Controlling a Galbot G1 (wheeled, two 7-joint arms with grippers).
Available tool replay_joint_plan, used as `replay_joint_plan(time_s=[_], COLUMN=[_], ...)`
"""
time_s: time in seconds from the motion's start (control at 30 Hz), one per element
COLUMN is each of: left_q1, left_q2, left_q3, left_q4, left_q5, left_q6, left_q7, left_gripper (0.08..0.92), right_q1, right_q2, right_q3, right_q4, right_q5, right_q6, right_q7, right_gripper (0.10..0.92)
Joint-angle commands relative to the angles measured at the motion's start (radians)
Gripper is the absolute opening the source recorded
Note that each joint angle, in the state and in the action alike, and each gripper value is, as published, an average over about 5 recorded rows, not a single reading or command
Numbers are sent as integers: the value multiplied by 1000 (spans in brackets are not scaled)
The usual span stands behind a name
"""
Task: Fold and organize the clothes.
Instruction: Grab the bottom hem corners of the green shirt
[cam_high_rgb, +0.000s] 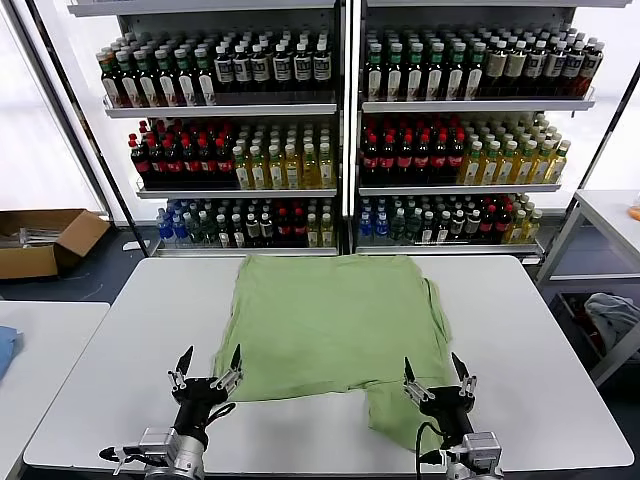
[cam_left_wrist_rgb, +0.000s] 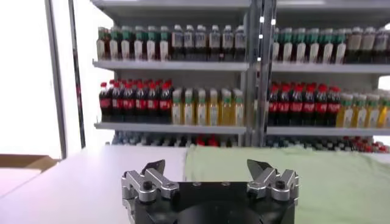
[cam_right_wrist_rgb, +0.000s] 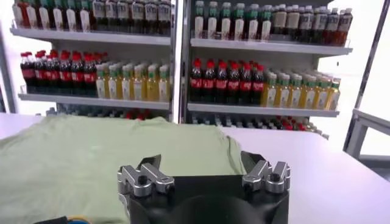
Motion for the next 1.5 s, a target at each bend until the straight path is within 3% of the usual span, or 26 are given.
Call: replay_joint_plan(time_s=[0.03, 0.57, 1.5], left_q1=[3, 28, -17], left_q2=[22, 66, 66], left_q3=[-8, -4, -21], left_q4=[2, -6, 95], left_q5=[-21, -46, -137], left_q6=[99, 205, 166], left_q7=[-1, 4, 3], left_gripper=[823, 823, 823], right_q1=[-82, -172, -175], right_q2=[-25, -24, 29], right_q3=[-3, -20, -58], right_q4=[53, 111, 62], right_q5=[36, 123, 121], right_q6=[-47, -109, -115], right_q7=[70, 140, 168], right_gripper=[823, 823, 823])
